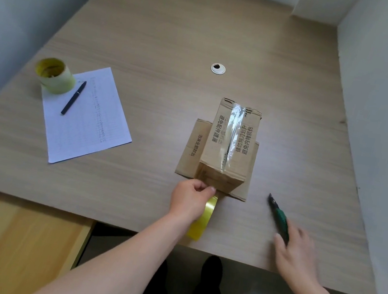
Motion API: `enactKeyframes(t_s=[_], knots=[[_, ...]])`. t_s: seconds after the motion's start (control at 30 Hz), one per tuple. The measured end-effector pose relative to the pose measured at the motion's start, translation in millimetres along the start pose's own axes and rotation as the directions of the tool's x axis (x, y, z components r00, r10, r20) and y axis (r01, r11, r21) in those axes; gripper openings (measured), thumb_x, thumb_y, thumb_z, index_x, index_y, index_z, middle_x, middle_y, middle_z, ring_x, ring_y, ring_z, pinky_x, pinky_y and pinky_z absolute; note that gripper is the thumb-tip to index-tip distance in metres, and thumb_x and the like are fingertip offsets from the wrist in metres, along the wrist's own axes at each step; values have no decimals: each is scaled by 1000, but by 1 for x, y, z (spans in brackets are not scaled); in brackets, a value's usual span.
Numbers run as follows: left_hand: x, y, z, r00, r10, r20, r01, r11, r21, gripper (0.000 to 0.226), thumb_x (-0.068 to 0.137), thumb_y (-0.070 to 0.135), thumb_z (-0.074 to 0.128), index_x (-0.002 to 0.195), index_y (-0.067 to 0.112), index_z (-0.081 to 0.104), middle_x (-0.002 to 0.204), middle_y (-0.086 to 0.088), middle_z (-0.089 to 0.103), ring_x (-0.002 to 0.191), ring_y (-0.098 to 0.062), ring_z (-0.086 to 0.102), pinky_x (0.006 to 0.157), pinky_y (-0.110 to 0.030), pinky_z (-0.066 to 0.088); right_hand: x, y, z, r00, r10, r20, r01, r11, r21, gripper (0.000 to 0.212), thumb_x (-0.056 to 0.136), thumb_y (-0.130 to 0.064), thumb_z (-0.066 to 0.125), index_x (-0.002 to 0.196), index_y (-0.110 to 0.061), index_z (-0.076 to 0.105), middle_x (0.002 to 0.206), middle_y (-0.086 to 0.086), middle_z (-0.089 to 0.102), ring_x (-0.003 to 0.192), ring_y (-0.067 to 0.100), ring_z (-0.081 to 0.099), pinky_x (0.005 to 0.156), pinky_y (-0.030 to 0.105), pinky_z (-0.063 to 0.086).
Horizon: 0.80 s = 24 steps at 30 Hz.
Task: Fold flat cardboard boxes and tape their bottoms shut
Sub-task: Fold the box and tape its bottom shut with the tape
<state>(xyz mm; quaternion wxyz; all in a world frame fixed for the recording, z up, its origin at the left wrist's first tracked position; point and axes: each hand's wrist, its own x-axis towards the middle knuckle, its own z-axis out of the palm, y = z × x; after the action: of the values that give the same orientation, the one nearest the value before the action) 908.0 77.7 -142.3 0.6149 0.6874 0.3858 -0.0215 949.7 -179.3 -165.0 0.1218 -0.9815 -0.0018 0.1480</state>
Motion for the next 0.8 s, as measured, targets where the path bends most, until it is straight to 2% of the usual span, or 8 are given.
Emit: enactKeyframes(t_s=[0.07,0.13,0.23,0.3,0.4,0.53,0.67,0.8], knots=[[-7,0,-1,999,6,36,-4,999,-49,15,84,21,73,70,18,72,63,8,63,62,-9,54,61,-22,43,-2,-22,-2,993,-47,-111,55,996,66,49,94,-30,59,141,-19,49,134,11,53,119,33,48,97,46,41],[-16,2,-3,997,12,77,-6,996,-84,15,85,15,72,72,23,73,67,8,65,65,-7,57,63,-20,45,-18,-51,-8,984,-137,-118,174,895,410,52,89,-29,68,138,-24,52,117,7,62,105,26,58,86,40,48],[-33,8,-3,982,-23,185,58,982,-182,15,89,9,67,81,19,75,71,2,66,68,-14,58,66,-32,50,-47,-94,-10,940,-272,205,-28,538,843,70,76,-45,71,140,-37,43,97,9,69,94,19,65,76,22,50],[-44,13,-2,969,-33,244,100,959,-265,19,91,7,65,82,19,76,80,-6,69,75,-21,64,72,-44,55,-58,-109,-8,902,-347,256,-93,422,902,67,81,-33,70,142,-36,41,103,-3,73,100,11,66,78,18,52],[-53,20,-3,970,-16,241,91,949,-303,25,90,8,66,75,24,77,88,-9,70,80,-23,65,72,-41,55,-60,-116,-7,926,-314,209,-113,295,949,58,91,2,59,139,-28,46,107,-8,74,101,9,68,77,17,53],[-61,20,-2,984,78,158,-31,960,-279,23,89,5,68,75,23,76,109,-8,60,90,-24,67,70,-31,53,-56,-120,-13,922,-335,193,-79,325,942,53,90,5,58,131,-28,55,99,2,75,96,12,69,78,22,54],[-66,13,3,987,129,96,-89,937,-337,22,87,2,69,76,19,78,107,-6,57,95,-28,68,84,-42,57,-51,-126,-19,944,-303,128,-25,324,946,24,87,5,63,104,-11,70,94,5,75,88,15,69,70,21,53],[-68,10,0,984,173,49,-139,907,-398,24,87,4,69,84,25,80,100,-6,67,86,-11,68,74,-22,54,-54,-131,-22,976,-210,58,23,365,931,19,88,1,64,85,-14,74,82,5,74,76,9,65,68,19,51]])
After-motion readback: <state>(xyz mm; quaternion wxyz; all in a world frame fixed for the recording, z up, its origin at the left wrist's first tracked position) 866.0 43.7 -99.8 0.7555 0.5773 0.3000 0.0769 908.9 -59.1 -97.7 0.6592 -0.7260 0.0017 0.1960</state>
